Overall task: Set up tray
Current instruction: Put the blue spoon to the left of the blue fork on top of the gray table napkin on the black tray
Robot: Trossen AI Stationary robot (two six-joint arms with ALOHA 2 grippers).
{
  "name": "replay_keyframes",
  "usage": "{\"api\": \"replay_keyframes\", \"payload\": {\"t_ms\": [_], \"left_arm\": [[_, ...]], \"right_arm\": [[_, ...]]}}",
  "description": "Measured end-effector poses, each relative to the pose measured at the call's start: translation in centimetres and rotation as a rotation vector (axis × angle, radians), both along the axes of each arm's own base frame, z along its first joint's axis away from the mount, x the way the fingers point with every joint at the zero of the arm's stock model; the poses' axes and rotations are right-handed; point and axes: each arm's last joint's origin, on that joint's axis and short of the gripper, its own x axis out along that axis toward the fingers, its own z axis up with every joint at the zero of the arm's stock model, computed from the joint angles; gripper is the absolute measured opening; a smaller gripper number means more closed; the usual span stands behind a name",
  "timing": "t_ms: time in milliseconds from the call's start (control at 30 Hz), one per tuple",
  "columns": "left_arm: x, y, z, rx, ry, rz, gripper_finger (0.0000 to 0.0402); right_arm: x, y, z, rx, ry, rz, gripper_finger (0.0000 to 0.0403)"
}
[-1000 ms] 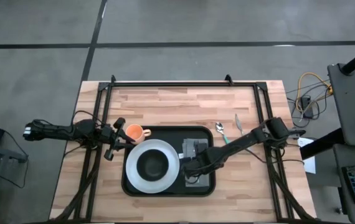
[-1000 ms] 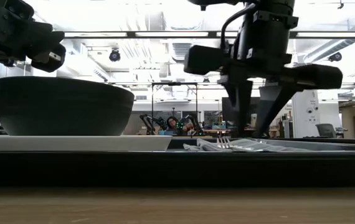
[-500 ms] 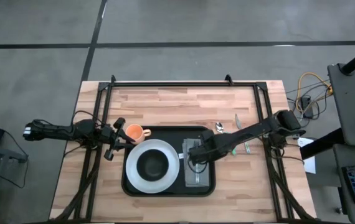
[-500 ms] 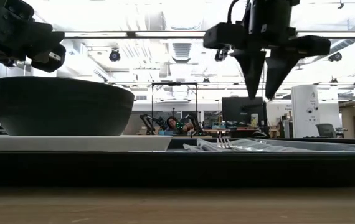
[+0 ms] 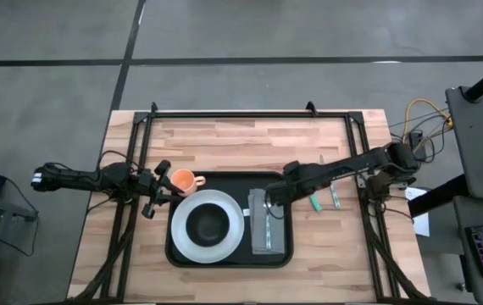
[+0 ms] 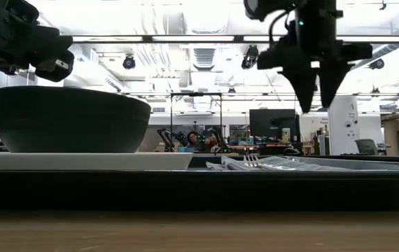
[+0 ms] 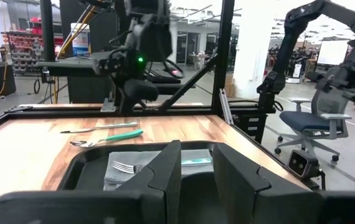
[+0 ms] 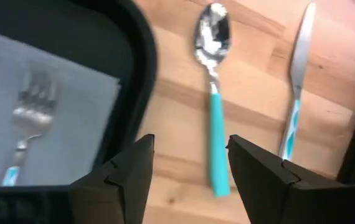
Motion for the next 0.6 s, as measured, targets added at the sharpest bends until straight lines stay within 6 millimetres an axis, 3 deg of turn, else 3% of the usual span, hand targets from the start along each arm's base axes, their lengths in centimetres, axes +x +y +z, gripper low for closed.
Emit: {"api": "replay_keyframes", "payload": {"t_ms": [333, 600], "left_arm": [[0.0, 0.0, 0.0, 0.000, 0.003, 0.000, 0.0075], [0.0, 0.0, 0.0, 0.000, 0.004, 0.000, 0.0075]], "right_arm": [[-4.2, -1.4, -2.3, 0.043, -0.180, 0.018, 0.0207], [-6.5, -1.7, -5.0, 0.089, -0.121, 0.041, 0.0206]]}}
